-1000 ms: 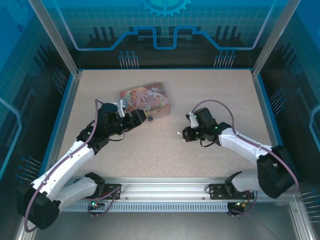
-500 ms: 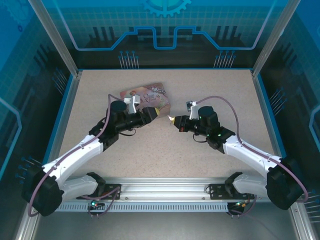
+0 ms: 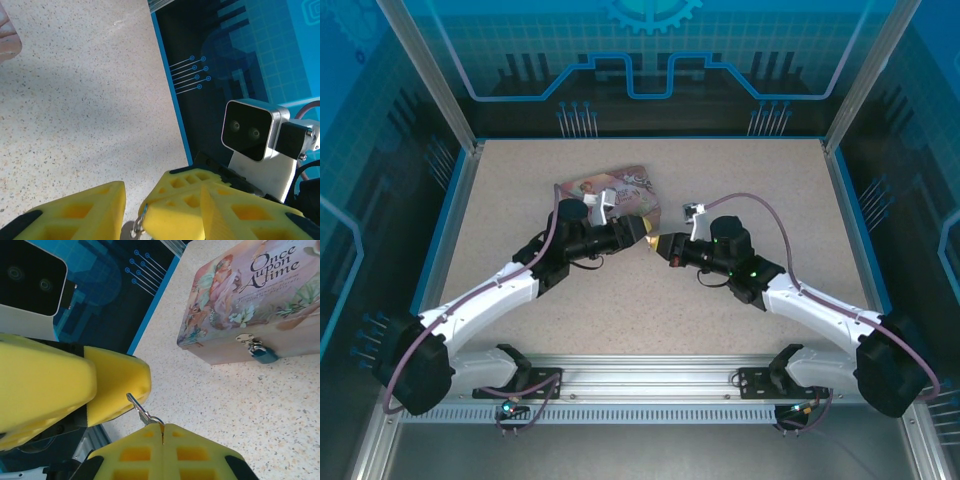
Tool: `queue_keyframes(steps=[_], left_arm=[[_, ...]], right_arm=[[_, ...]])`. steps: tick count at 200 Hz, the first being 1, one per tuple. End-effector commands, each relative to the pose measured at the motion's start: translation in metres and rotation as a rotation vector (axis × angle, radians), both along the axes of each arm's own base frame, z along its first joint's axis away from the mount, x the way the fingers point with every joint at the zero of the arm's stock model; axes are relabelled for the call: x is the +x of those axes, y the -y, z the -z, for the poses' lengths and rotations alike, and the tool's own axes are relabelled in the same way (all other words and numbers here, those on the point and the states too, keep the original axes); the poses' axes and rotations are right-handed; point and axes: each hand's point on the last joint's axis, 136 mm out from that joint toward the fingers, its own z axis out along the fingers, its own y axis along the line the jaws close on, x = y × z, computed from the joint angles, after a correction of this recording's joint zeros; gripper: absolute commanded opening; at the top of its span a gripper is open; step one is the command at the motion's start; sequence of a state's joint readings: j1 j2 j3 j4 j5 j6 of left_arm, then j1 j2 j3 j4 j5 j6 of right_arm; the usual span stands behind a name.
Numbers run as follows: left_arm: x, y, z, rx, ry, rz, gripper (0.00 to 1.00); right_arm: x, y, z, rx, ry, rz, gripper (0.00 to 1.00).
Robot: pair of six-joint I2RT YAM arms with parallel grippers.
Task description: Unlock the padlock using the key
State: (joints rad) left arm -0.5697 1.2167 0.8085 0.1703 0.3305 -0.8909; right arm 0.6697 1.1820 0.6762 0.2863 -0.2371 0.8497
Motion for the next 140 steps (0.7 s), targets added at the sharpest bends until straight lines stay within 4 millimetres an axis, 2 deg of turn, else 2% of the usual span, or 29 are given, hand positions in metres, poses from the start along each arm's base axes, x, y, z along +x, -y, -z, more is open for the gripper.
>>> queue_keyframes(steps=[1,41,117,140], left_arm=[[0.002,0.005,-0.018,-0.019,0.05,0.014,0.44],[0.0,0.005,-0.009,0.004,0.035,0.016,0.44],[-0.002,0.006,-0.006,0.018,0.034,0.025,0.0],[-0.005,0.004,-0.013,0.024,0.06,0.03,0.0]], right_arm=[[-0.003,-0.011,-0.026,0.063,0.045,-0.024,0.0],[-0.002,-0.011,-0.029,0.065,0.052,-0.016,0.0],[-0.006,-0.015,-0.034,0.083,0.055,-0.047,0.0],[-0.011,-0.01,-0.039,0.095,0.086,-0.087,0.0]])
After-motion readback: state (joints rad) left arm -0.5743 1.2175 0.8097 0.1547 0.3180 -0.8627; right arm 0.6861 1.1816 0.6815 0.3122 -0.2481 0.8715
